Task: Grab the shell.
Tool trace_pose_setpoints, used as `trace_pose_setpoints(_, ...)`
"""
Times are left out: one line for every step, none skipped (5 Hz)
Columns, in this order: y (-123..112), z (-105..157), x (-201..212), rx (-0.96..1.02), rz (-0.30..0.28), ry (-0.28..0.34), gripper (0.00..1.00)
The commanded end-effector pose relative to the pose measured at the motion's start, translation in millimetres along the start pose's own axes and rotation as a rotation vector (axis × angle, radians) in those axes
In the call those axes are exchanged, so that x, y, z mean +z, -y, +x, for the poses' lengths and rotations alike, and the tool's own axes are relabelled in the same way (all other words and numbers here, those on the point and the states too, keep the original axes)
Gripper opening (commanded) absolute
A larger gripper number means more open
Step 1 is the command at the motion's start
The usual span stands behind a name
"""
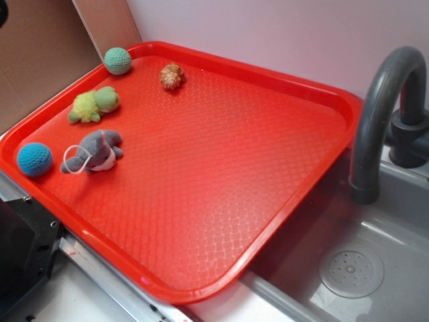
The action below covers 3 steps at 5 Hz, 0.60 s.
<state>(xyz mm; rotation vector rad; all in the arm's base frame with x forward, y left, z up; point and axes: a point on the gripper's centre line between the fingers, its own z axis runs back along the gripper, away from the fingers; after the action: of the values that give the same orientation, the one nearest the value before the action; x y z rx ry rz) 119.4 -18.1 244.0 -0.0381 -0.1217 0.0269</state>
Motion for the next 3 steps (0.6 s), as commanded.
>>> trace_pose_setpoints(0,0,0,0.0,0.0,0.0,1.0)
trace_pose_setpoints(-11,16,-7,0.245,0.036,0.059,1.0)
trace_pose_setpoints(-43,61,-33,0.493,0.055,0.111,1.0)
